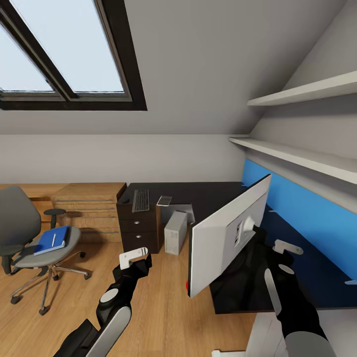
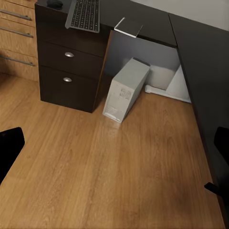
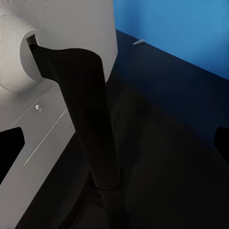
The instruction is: In the bedroom, organize the workspace by keeping the computer under the desk, ensuring the monitor is on the desk, placing the keyboard on the desk next to the monitor, placing the mouse on the desk next to the keyboard, moving the folder from the swivel chair onto the desk next to the mouse, stacking the notebook on top of the folder with the pen on top of the notebook, and positioning the swivel chair next to the desk.
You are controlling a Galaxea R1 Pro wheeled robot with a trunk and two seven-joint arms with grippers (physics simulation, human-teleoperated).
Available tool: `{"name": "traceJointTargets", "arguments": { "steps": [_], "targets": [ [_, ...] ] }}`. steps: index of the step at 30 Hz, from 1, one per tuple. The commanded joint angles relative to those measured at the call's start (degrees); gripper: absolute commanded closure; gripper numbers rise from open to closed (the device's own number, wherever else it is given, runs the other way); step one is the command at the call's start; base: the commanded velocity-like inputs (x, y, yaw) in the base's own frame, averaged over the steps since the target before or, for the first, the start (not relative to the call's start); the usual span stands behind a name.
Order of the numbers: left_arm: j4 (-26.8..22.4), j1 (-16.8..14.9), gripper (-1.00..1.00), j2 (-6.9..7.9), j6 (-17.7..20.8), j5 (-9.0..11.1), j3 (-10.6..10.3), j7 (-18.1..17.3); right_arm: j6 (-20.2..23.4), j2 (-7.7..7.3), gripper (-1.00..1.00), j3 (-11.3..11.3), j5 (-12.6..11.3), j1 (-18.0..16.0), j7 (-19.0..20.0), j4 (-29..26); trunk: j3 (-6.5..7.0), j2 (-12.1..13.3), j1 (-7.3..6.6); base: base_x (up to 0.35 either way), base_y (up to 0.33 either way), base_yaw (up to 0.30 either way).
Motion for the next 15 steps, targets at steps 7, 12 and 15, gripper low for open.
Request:
{"name": "traceJointTargets", "arguments": {
  "steps": [7, 12, 15],
  "targets": [
    [-0.1, -0.1, -1.0, 0.05, 0.2, 0.2, -0.1, 0.4, 0.2, 0.13, -1.0, -0.1, -0.2, 0.0, -0.2, 0.0, -0.1, -0.1, 0.02, -0.203, -0.086, 0.0],
    [-0.1, -0.1, -1.0, 0.13, 0.2, 0.2, 0.0, 0.5, 0.2, 0.18, -1.0, -0.1, -0.2, 0.0, -0.2, 0.2, -0.1, -0.1, 0.02, -0.297, -0.135, 0.0],
    [0.0, -0.1, -1.0, 0.19, 0.2, 0.2, 0.4, 0.5, 0.1, 0.19, -1.0, -0.1, -0.2, 0.0, -0.3, 0.2, -0.1, -0.1, 0.02, -0.297, -0.163, 0.002]
  ]
}}
